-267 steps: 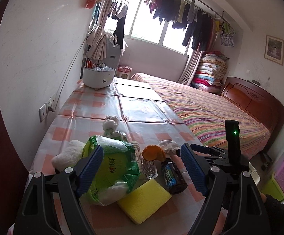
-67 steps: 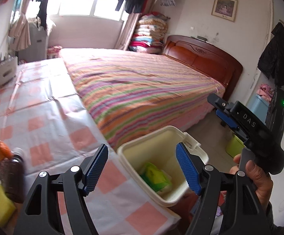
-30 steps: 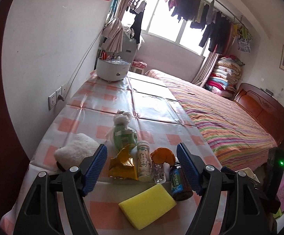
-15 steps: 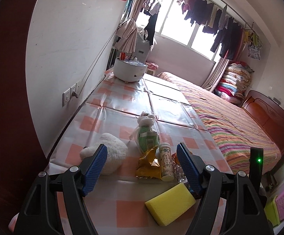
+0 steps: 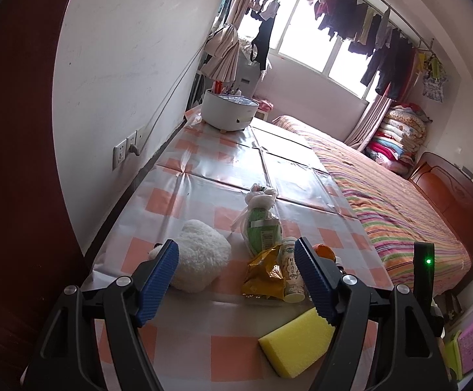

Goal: Collect trash
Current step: 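Grasp the brown medicine bottle with the right gripper while left grasps the white plush, then lift the brown bottle over the cream bin and open the right gripper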

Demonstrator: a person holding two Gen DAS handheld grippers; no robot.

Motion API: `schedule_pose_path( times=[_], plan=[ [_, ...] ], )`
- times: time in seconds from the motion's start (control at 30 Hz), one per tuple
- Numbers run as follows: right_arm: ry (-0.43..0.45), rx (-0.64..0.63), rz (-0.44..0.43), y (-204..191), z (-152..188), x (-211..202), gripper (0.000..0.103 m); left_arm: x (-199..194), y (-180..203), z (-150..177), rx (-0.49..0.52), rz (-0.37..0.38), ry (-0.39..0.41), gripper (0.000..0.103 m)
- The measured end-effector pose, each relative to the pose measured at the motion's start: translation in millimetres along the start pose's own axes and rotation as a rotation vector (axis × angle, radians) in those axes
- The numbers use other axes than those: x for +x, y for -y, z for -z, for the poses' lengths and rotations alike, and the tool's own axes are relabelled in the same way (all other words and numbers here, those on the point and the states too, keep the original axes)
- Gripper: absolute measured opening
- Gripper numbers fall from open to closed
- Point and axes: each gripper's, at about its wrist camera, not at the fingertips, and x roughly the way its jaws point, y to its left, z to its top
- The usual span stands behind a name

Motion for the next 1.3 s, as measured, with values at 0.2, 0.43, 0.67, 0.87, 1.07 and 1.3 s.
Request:
schedule_pose_path(
  times=[0.2, 0.43, 0.67, 0.87, 1.07, 1.3],
  plan=[
    [-0.047, -0.028, 0.002, 1.1, -4.0, 11.7, 0.049, 5.5, -1.1, -1.1, -0.007, -0.005, -0.018, 0.071],
    [-0.049, -0.063, 0.004, 1.2, -7.9, 12.5, 0.047, 19.9, -6.8, -6.9, -0.008, -0.032, -0.058, 0.071],
    [0.002, 0.011, -0.067, 20.7, -8.7, -5.6, 0.042, 52.6, -13.1, -2.8, 0.055, -0.094, -0.174, 0.071],
    [0.014, 0.020, -0.087, 21.9, -5.2, -10.4, 0.042, 88.0, -19.4, -1.9, 0.104, -0.129, -0.274, 0.071],
    [0.010, -0.014, -0.064, 17.1, -2.9, -7.5, 0.042, 104.7, -24.9, 3.8, 0.098, -0.128, -0.322, 0.071],
    [0.015, -0.009, -0.076, 17.8, -1.0, -10.0, 0.042, 109.0, -25.7, 5.6, 0.097, -0.116, -0.333, 0.042]
  ],
)
